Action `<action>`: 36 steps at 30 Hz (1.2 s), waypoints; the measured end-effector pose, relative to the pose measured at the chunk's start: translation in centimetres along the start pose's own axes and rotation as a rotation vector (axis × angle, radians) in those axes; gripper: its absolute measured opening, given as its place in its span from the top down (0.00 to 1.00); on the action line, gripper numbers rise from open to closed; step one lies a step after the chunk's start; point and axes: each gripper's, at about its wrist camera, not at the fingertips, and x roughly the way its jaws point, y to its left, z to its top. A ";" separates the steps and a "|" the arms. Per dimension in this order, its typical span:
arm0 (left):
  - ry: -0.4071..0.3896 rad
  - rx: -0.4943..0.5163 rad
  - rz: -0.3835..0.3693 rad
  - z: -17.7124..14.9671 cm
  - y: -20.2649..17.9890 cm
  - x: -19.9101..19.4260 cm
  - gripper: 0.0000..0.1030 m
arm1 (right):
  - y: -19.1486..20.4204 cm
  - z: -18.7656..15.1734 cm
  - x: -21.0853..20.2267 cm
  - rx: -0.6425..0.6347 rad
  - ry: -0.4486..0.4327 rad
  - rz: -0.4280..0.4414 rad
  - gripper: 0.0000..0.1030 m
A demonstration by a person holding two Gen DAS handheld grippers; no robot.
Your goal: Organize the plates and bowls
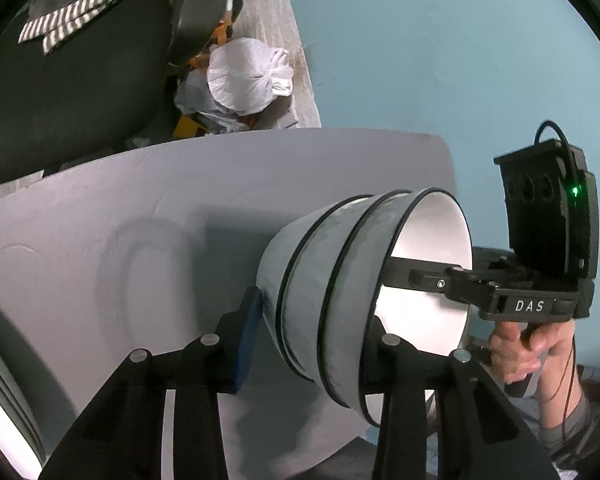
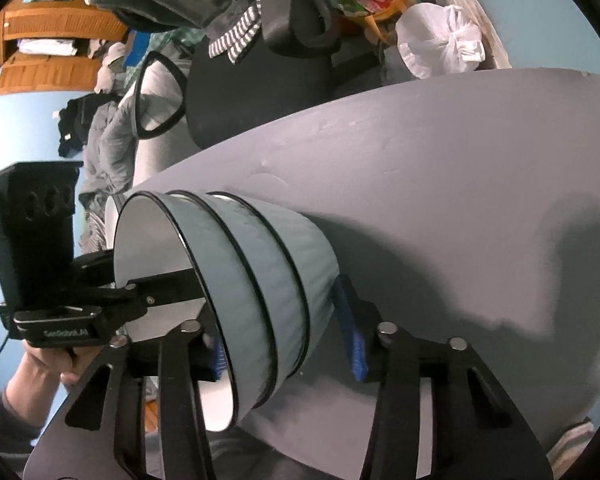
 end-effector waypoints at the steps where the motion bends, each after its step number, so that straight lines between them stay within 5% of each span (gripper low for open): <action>1: -0.001 0.013 0.011 0.0 -0.2 0.0 0.63 | 0.1 0.0 0.0 -0.013 0.005 -0.003 0.65; 12: 0.017 0.032 0.031 0.0 -0.4 -0.2 0.65 | 1.5 0.4 0.4 -0.105 0.090 -0.086 0.67; 36: 0.037 -0.004 0.034 -0.1 0.0 0.1 0.66 | 1.8 0.4 0.7 -0.066 0.106 -0.089 0.69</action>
